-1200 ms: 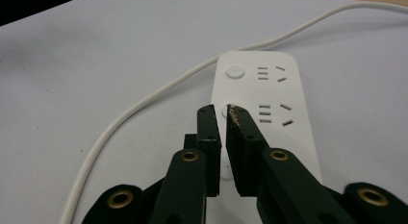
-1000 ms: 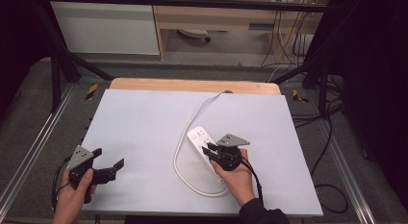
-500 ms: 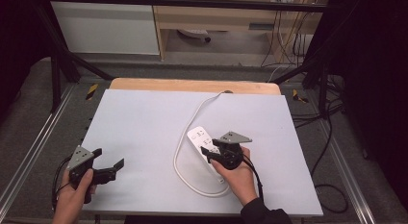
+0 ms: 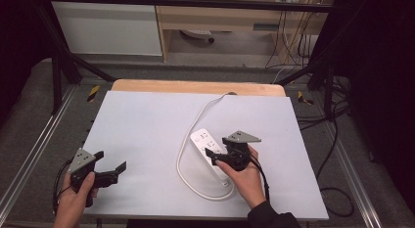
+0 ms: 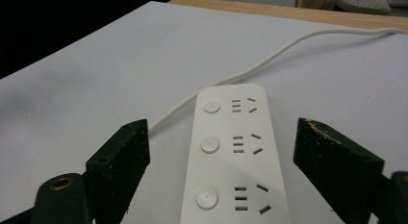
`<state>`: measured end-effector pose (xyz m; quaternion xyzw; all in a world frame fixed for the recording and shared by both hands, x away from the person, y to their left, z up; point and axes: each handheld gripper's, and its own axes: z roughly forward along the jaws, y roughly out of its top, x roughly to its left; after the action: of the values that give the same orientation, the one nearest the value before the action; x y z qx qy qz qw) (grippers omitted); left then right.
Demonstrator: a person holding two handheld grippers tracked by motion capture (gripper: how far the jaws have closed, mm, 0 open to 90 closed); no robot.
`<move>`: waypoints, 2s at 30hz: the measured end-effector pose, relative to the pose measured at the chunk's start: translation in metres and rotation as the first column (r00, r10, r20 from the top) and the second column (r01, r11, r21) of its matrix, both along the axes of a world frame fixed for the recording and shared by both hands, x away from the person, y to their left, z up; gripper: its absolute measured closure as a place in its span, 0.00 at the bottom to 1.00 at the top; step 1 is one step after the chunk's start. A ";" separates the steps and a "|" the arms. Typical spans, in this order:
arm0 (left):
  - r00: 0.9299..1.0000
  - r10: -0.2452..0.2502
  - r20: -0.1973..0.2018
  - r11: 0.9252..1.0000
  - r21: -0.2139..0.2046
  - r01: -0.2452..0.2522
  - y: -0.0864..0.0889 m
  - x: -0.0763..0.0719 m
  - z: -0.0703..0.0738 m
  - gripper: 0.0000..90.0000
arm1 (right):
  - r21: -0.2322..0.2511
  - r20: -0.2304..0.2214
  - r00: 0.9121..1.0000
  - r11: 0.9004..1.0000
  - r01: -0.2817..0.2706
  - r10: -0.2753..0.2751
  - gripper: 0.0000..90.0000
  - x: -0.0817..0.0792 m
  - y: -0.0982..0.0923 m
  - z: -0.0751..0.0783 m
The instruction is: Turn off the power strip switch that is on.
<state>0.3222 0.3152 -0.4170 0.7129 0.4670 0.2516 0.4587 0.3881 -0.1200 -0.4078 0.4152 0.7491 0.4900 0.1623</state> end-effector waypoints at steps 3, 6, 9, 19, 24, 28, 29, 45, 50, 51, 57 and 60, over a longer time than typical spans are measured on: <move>1.000 -0.001 0.001 1.000 -0.001 0.001 0.000 0.000 0.000 0.06 | 0.013 -0.001 1.000 1.000 0.010 -0.010 0.18 0.000 -0.004 0.003; 1.000 -0.001 0.001 1.000 -0.001 0.001 0.000 0.000 0.000 0.06 | 0.021 0.004 1.000 0.999 0.023 -0.023 0.14 0.001 -0.007 0.006; 1.000 -0.002 0.001 1.000 0.000 0.002 0.000 0.000 0.000 0.06 | 0.017 0.007 1.000 1.000 0.023 -0.023 0.10 0.001 -0.012 0.008; 1.000 -0.003 0.002 1.000 0.000 0.003 0.000 0.000 0.000 0.06 | -0.003 0.041 0.996 0.996 0.085 -0.085 0.07 -0.001 -0.031 0.016; 1.000 -0.003 0.003 1.000 -0.002 0.003 0.000 0.000 0.000 0.06 | 0.014 0.063 0.992 0.994 0.109 -0.110 0.06 -0.004 -0.045 0.020; 1.000 -0.002 0.003 1.000 -0.001 0.002 0.000 0.000 0.000 0.06 | 0.020 0.080 0.989 0.992 0.126 -0.128 0.05 -0.006 -0.056 0.022; 1.000 -0.002 0.003 1.000 -0.002 0.002 0.000 0.000 0.001 0.06 | 0.020 0.084 0.988 0.992 0.128 -0.130 0.05 -0.006 -0.058 0.023; 1.000 0.000 0.005 1.000 -0.008 0.000 0.001 0.000 0.001 0.06 | 0.036 0.121 0.978 0.985 0.166 -0.169 0.05 -0.014 -0.087 0.032; 1.000 0.001 0.005 1.000 -0.009 -0.001 0.001 -0.001 0.001 0.06 | 0.032 0.134 0.975 0.984 0.177 -0.180 0.05 -0.020 -0.098 0.035; 1.000 0.001 0.005 1.000 -0.008 -0.001 0.001 -0.001 0.001 0.06 | 0.032 0.139 0.973 0.983 0.182 -0.185 0.05 -0.021 -0.100 0.035; 1.000 0.001 0.007 1.000 -0.009 -0.001 0.001 -0.001 0.001 0.06 | 0.033 0.147 0.966 0.977 0.209 -0.212 0.04 -0.025 -0.115 0.035; 1.000 0.001 0.007 1.000 -0.009 -0.001 0.001 -0.001 0.001 0.06 | 0.036 0.141 0.963 0.973 0.227 -0.229 0.03 -0.026 -0.123 0.033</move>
<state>0.3215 0.3165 -0.4158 0.7095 0.4669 0.2523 0.4636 0.3618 -0.2431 -0.3749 0.4636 0.6777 0.5042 0.2674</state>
